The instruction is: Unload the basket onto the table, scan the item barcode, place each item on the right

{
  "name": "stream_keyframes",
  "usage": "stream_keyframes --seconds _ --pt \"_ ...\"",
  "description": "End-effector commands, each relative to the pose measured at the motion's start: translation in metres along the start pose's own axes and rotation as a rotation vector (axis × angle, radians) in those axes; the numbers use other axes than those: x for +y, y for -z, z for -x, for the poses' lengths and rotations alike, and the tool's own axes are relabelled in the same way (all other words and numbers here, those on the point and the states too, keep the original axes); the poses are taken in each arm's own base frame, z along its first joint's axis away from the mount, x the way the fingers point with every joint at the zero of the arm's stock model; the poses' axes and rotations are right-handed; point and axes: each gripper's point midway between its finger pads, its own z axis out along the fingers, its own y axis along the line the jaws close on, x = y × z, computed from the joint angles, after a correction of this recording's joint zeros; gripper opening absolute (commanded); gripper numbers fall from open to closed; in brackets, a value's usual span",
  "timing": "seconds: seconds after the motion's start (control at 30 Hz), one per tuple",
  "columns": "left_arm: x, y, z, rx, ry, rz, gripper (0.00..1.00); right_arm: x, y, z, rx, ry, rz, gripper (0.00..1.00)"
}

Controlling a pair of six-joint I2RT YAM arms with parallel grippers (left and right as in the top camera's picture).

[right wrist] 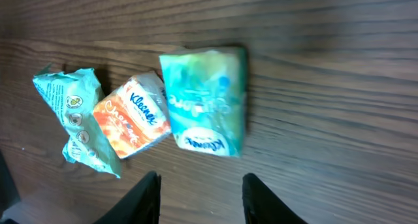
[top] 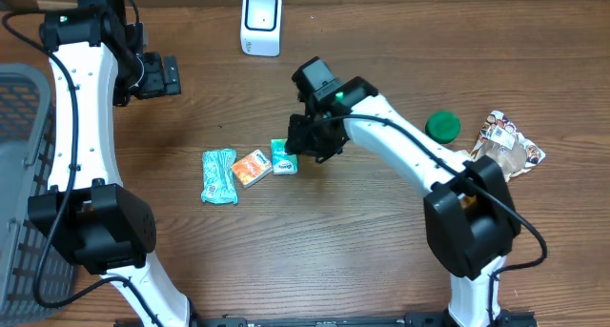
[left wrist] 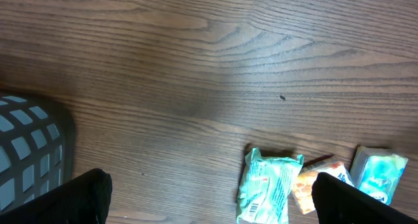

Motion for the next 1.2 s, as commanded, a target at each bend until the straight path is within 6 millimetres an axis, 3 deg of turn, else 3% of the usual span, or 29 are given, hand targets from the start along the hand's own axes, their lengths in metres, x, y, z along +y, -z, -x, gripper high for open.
stream_keyframes --seconds 0.0,0.13,0.5,0.87,0.93,1.07,1.17 --pt "-0.001 0.011 0.000 -0.027 -0.026 -0.006 1.00 0.004 -0.028 -0.011 0.039 -0.018 -0.020 0.34" --pt "-0.001 0.011 0.000 -0.026 -0.026 -0.006 1.00 0.005 -0.043 -0.017 0.040 -0.026 -0.063 0.25" --pt "-0.001 0.011 0.000 -0.026 -0.026 -0.006 1.00 -0.031 -0.049 -0.004 -0.055 -0.065 -0.257 0.26" --pt "-0.001 0.011 0.000 -0.026 -0.026 -0.006 1.00 -0.044 -0.045 0.003 -0.052 -0.088 -0.268 0.26" --pt "-0.001 0.011 0.000 -0.027 -0.026 -0.006 1.00 -0.047 -0.044 0.006 -0.049 -0.042 -0.268 0.31" --pt "-0.001 0.011 0.000 -0.026 -0.026 -0.006 1.00 -0.063 -0.037 0.018 -0.049 -0.058 -0.260 0.31" --pt "-0.001 0.011 0.000 -0.027 -0.026 -0.006 1.00 -0.051 -0.037 0.019 0.011 0.035 -0.133 0.31"
